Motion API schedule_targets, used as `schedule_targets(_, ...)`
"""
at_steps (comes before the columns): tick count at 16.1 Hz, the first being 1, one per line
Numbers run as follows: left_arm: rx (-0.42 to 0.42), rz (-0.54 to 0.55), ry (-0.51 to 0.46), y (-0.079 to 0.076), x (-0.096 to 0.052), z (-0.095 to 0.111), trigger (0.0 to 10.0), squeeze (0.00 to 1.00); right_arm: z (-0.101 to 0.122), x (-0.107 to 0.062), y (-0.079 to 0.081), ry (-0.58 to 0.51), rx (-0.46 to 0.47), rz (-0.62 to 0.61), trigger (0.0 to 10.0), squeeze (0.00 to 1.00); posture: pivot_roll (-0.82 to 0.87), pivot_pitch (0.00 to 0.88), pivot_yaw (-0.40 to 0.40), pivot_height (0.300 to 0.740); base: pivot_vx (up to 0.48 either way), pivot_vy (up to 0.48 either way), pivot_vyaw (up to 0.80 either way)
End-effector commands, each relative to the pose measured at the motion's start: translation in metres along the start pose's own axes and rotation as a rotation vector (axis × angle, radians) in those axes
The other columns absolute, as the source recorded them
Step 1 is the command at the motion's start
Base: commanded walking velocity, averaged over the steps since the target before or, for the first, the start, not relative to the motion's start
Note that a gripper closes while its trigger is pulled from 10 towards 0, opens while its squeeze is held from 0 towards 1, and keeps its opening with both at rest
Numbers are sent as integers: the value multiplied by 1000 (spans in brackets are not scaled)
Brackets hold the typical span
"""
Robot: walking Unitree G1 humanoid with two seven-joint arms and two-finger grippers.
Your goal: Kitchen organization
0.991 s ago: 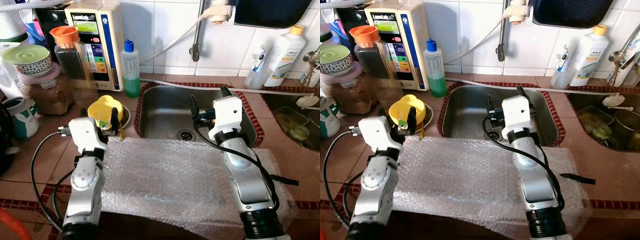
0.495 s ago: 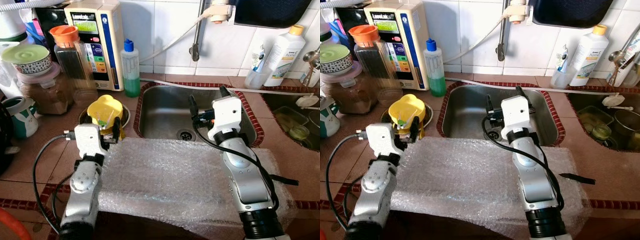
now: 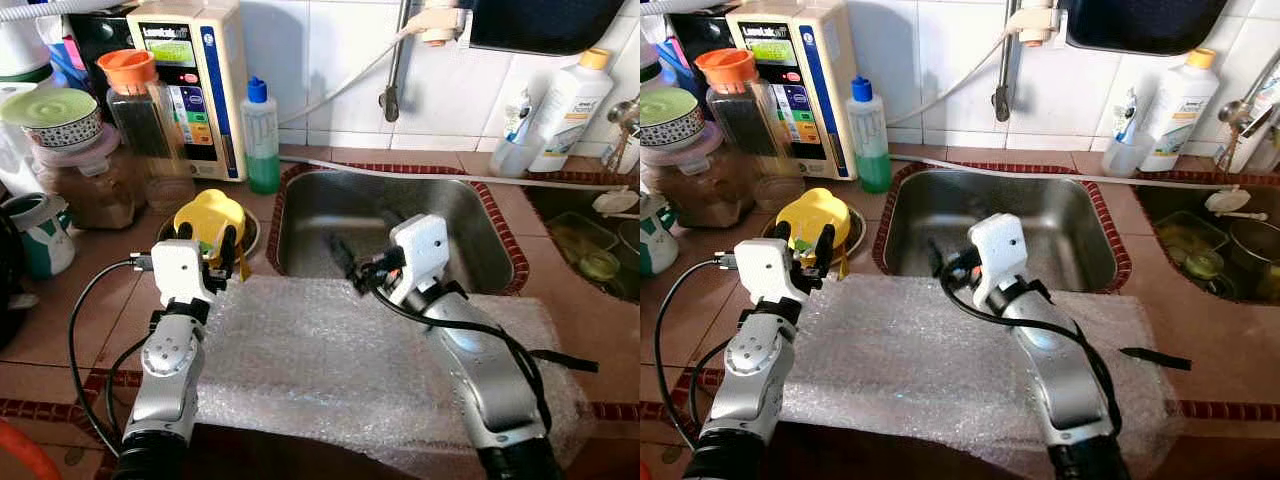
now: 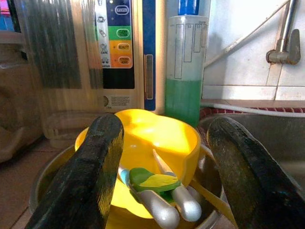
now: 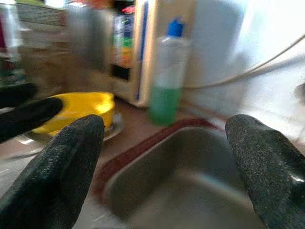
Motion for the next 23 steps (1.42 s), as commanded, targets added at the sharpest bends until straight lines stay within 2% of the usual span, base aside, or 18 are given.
schedule_targets(1, 7, -11, -5, -2, 3, 1, 6824, 0, 5, -3, 7, -10, 41, 91, 10000, 0, -28, 0, 14, 740, 0, 0, 0)
schedule_targets(3, 6, -13, 1, -2, 3, 0, 4902, 0, 3, -8, 13, 7, 48, 175, 10000, 0, -29, 0, 13, 740, 0, 0, 0)
schedule_targets(4, 6, -14, 2, -3, 3, -1, 2706, 0, 3, -9, 13, 8, 46, 195, 10000, 0, -29, 0, 13, 740, 0, 0, 0)
schedule_targets(6, 6, -14, 3, -3, 3, -1, 235, 0, 1, -12, 13, 22, 50, 217, 10000, 0, -30, 0, 12, 740, 0, 0, 0)
schedule_targets(7, 5, -15, 4, -3, 3, -1, 0, 0, 1, -13, 13, 31, 52, 233, 10000, 0, -30, 0, 12, 740, 0, 0, 0)
schedule_targets(13, 16, -16, 3, -3, 2, -2, 0, 0, 1, -19, 23, 40, 74, 316, 10000, 0, -31, 0, 13, 740, 0, 0, 0)
schedule_targets(19, 24, -10, 1, -3, 1, -2, 0, 0, 2, -21, 29, 43, 88, 334, 10000, 0, -32, 0, 15, 740, 0, 0, 0)
schedule_targets(23, 53, 24, -29, -1, 3, 6, 0, 0, 4, -19, 26, 35, 91, 315, 10000, 0, -33, 0, 16, 740, 0, 0, 0)
Point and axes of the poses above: a point about 5 cm out from each wrist's last joint towards the gripper, its own x axis pointing out of the wrist towards the gripper, its own z axis along the axis of the wrist's last joint, y = z × x, the point moved 5 cm from there along x, pointing out of the wrist towards the gripper, and after that the axes turned 13 degrees about -x, right-handed, at the moved point
